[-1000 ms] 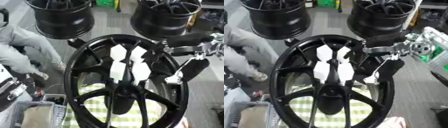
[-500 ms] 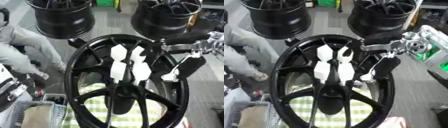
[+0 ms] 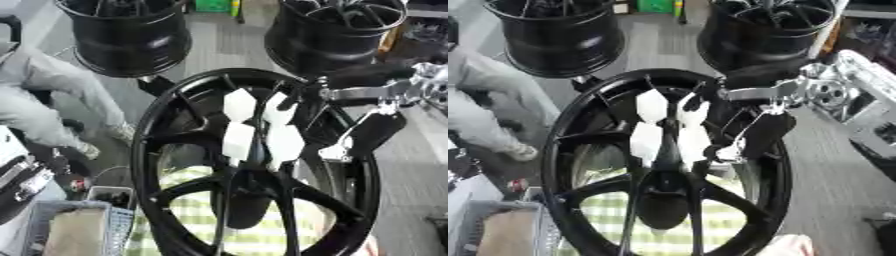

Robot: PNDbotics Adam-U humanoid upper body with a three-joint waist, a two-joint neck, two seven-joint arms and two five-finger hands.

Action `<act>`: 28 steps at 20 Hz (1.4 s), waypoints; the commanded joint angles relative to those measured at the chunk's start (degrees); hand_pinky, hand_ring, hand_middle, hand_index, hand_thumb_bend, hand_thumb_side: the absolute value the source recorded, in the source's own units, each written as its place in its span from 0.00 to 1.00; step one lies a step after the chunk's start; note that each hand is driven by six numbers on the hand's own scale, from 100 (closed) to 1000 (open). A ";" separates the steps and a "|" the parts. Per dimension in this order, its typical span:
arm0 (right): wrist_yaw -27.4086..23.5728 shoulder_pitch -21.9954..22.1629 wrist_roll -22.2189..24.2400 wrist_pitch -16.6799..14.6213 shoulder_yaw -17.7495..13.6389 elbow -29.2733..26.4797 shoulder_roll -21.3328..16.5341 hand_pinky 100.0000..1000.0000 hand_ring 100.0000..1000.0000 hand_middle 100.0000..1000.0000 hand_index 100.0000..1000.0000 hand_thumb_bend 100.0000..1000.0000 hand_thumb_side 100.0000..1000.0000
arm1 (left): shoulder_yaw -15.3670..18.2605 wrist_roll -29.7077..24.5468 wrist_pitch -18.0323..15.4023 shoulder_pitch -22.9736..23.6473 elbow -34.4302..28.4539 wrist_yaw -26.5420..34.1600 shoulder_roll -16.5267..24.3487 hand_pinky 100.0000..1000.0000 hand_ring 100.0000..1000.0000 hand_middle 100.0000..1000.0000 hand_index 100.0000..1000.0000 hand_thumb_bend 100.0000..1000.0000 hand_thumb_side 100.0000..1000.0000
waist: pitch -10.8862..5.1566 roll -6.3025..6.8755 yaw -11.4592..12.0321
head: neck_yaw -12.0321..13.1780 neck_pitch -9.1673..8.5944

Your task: Pull the pin out of the wheel hub.

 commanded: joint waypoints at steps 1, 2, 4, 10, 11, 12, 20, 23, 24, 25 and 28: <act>0.94 -1.03 0.15 0.71 -0.45 -0.68 -0.57 0.75 0.72 0.88 0.96 0.20 0.45 | -0.17 -0.06 -0.12 -0.79 -0.70 0.09 0.93 0.71 0.70 0.59 0.70 0.00 0.68 | -0.50 0.13 0.09 | -0.16 -0.15; 1.03 -1.09 0.23 0.84 -0.38 -0.68 -0.47 0.75 0.72 0.88 0.96 0.20 0.45 | -0.18 -0.06 -0.12 -0.81 -0.71 0.09 0.93 0.71 0.70 0.59 0.70 0.00 0.68 | -0.50 0.13 0.12 | -0.18 -0.15; 1.21 -1.23 0.39 1.05 -0.23 -0.68 -0.19 0.75 0.72 0.88 0.96 0.20 0.46 | -0.19 -0.06 -0.12 -0.85 -0.72 0.12 0.91 0.71 0.70 0.59 0.70 0.00 0.68 | -0.48 0.13 0.17 | -0.22 -0.15; 1.93 -1.33 1.09 1.76 0.48 -0.68 0.74 0.75 0.71 0.87 0.95 0.19 0.46 | -0.23 -0.06 -0.15 -0.94 -0.74 0.17 0.87 0.71 0.70 0.59 0.70 0.00 0.67 | -0.41 0.19 0.26 | -0.26 -0.15; 2.13 -1.34 1.25 1.89 0.61 -0.68 0.87 0.75 0.71 0.87 0.95 0.20 0.46 | -0.25 -0.06 -0.15 -0.96 -0.74 0.18 0.86 0.71 0.70 0.59 0.70 0.00 0.67 | -0.40 0.21 0.27 | -0.26 -0.15; 2.33 -1.32 1.41 2.01 0.72 -0.68 0.98 0.75 0.71 0.87 0.95 0.20 0.46 | -0.28 -0.06 -0.15 -0.97 -0.74 0.18 0.85 0.71 0.70 0.59 0.70 0.00 0.67 | -0.39 0.22 0.27 | -0.28 -0.15; 3.84 -0.52 2.33 3.05 1.07 -0.68 1.27 0.75 0.71 0.85 0.94 0.20 0.46 | -0.20 -0.06 -0.20 -0.98 -0.73 0.19 0.81 0.71 0.70 0.59 0.70 0.00 0.68 | -0.31 0.30 0.27 | -0.24 -0.15; 4.50 -0.31 2.65 3.35 1.07 -0.68 1.26 0.75 0.71 0.84 0.94 0.21 0.45 | -0.17 -0.06 -0.21 -0.98 -0.75 0.21 0.81 0.71 0.70 0.59 0.70 0.00 0.68 | -0.29 0.33 0.24 | -0.17 -0.15; 4.74 -0.26 2.79 3.42 1.06 -0.68 1.26 0.75 0.71 0.84 0.93 0.21 0.45 | -0.15 -0.06 -0.21 -0.96 -0.73 0.19 0.81 0.71 0.70 0.59 0.70 0.00 0.68 | -0.29 0.34 0.23 | -0.17 -0.15; 4.94 -0.22 2.91 3.49 1.06 -0.68 1.26 0.75 0.71 0.84 0.93 0.21 0.45 | -0.16 -0.06 -0.21 -0.96 -0.73 0.19 0.80 0.71 0.70 0.59 0.70 0.00 0.68 | -0.29 0.35 0.23 | -0.17 -0.15; 5.57 -0.11 3.33 3.69 1.04 -0.68 1.26 0.75 0.71 0.82 0.92 0.21 0.45 | -0.16 -0.06 -0.21 -0.97 -0.74 0.24 0.77 0.71 0.70 0.59 0.70 0.00 0.68 | -0.31 0.38 0.23 | -0.17 -0.15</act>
